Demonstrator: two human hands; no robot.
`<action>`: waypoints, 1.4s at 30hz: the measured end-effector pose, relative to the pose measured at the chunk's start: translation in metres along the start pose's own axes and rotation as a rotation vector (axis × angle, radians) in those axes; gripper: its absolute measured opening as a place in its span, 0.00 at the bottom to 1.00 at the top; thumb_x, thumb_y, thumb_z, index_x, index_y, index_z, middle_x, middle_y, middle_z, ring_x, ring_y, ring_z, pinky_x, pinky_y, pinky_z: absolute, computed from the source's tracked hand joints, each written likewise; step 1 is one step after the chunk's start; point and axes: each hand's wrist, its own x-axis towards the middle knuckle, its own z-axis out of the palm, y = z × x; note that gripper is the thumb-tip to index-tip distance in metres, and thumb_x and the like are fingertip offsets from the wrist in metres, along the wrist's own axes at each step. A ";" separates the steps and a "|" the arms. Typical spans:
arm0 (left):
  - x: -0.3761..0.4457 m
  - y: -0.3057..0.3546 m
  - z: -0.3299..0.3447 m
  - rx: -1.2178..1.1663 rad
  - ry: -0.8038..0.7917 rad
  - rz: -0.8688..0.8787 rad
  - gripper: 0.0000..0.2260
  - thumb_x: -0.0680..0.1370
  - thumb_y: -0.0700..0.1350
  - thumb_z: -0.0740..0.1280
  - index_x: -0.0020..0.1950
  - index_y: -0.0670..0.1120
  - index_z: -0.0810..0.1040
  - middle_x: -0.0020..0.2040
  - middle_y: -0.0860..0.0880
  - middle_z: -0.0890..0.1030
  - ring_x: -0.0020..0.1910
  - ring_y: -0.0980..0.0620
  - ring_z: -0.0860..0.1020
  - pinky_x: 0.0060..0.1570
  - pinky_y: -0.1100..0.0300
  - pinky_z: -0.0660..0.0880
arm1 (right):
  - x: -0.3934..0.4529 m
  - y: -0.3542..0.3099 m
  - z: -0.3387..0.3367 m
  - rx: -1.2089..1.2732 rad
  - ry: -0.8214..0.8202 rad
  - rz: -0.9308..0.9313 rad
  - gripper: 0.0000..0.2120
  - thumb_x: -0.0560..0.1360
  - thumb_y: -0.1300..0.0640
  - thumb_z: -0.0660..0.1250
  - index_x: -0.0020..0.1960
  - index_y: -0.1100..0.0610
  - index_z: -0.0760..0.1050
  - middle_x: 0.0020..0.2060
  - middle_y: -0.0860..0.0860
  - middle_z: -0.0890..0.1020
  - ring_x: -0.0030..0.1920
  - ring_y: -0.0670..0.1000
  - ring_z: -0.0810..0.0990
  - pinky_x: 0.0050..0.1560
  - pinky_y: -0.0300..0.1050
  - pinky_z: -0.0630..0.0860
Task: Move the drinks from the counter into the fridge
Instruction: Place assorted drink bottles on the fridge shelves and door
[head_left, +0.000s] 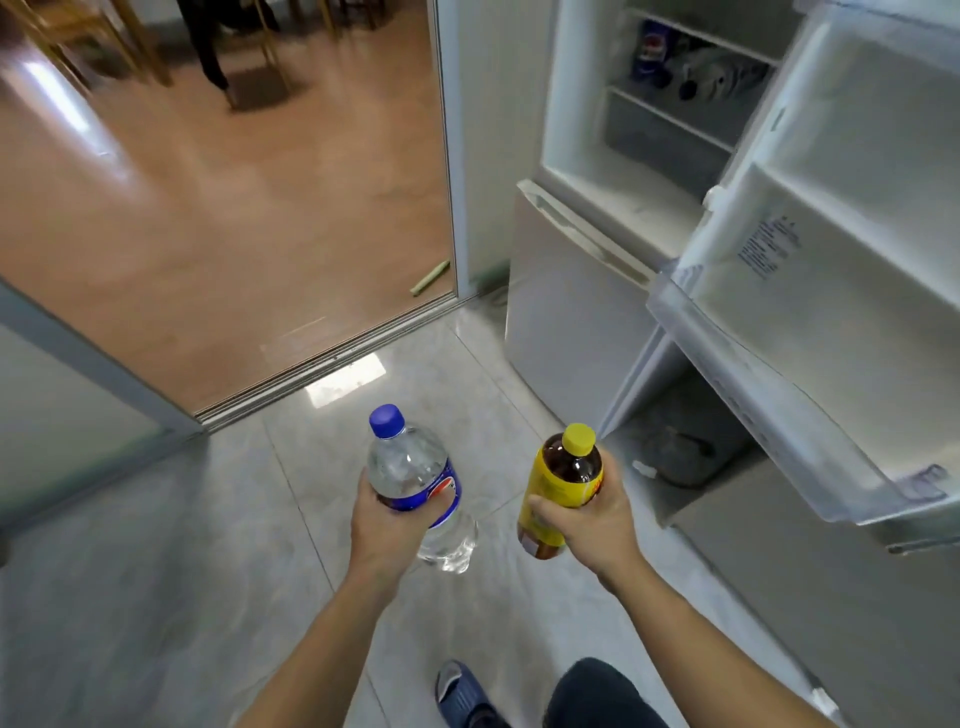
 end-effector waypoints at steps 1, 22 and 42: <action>0.012 0.004 -0.003 -0.002 -0.001 0.000 0.34 0.61 0.45 0.84 0.63 0.57 0.74 0.54 0.55 0.83 0.51 0.56 0.83 0.48 0.56 0.80 | 0.007 -0.006 0.008 -0.003 -0.005 -0.002 0.35 0.61 0.54 0.82 0.58 0.30 0.68 0.51 0.30 0.78 0.52 0.34 0.78 0.42 0.31 0.75; 0.325 0.158 0.163 0.113 -0.349 0.135 0.36 0.53 0.54 0.82 0.60 0.61 0.76 0.52 0.58 0.84 0.50 0.58 0.83 0.45 0.62 0.79 | 0.308 -0.093 0.039 0.105 0.331 0.010 0.37 0.61 0.57 0.83 0.54 0.25 0.67 0.48 0.31 0.79 0.50 0.34 0.79 0.37 0.26 0.75; 0.536 0.304 0.404 0.232 -0.906 0.352 0.29 0.57 0.55 0.83 0.54 0.60 0.76 0.48 0.61 0.84 0.46 0.60 0.83 0.46 0.60 0.80 | 0.521 -0.196 -0.036 0.079 0.988 0.107 0.33 0.57 0.52 0.80 0.56 0.37 0.69 0.43 0.35 0.82 0.42 0.37 0.81 0.39 0.31 0.75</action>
